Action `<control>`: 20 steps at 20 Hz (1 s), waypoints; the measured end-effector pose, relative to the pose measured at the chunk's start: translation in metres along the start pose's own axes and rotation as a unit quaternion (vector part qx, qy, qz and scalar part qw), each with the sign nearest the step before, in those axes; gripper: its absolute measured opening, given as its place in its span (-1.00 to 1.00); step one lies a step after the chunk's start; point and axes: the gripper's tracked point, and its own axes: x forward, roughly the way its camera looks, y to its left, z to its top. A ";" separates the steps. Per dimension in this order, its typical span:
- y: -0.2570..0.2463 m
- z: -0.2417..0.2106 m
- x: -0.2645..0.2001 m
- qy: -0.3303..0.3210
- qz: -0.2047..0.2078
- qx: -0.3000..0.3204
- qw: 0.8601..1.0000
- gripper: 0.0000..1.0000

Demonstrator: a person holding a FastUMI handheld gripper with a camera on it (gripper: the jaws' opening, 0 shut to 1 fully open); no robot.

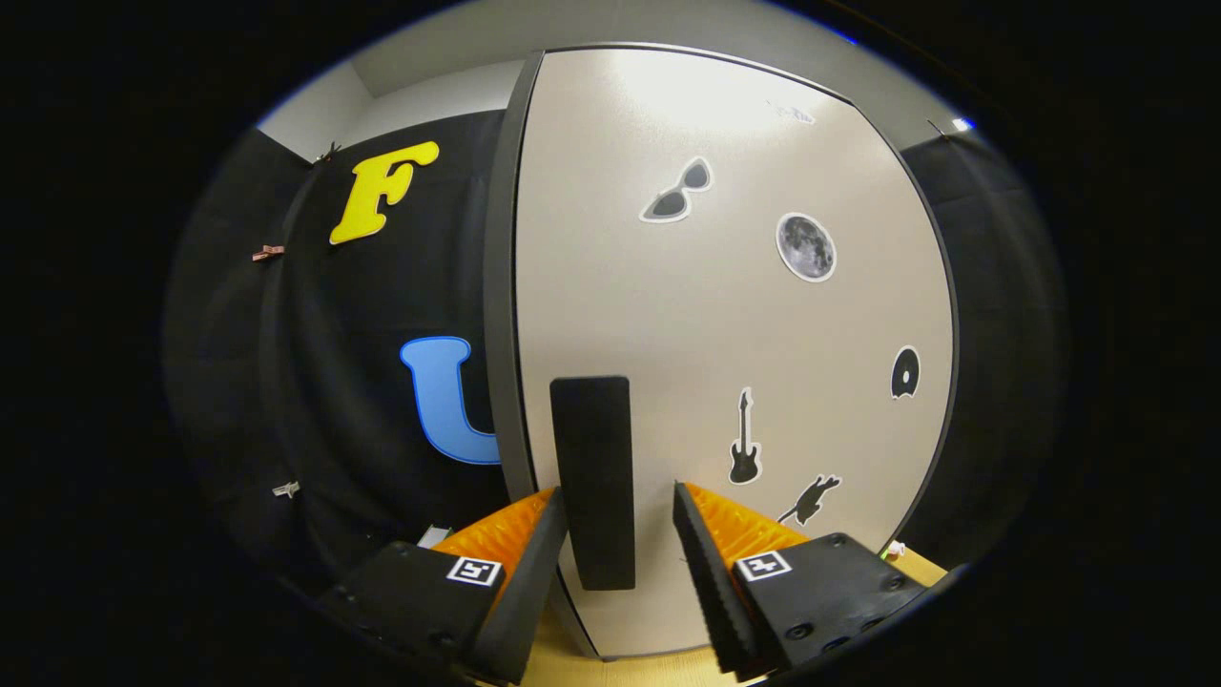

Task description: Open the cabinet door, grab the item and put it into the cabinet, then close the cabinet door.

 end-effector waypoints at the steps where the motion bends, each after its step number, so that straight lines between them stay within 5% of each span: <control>1: 0.001 -0.001 0.002 -0.002 0.000 -0.005 1.000 0.28; 3: 0.005 -0.002 -0.002 0.003 -0.001 -0.013 1.000 0.18; 5: 0.005 -0.003 0.003 0.000 -0.006 -0.021 1.000 -0.22; 8: 0.005 -0.003 0.001 0.007 -0.008 -0.029 1.000 -0.22; 11: 0.003 -0.005 0.002 0.016 -0.015 -0.042 0.999 -0.56; 20: 0.002 0.008 -0.034 -0.001 -0.021 -0.030 0.999 -0.57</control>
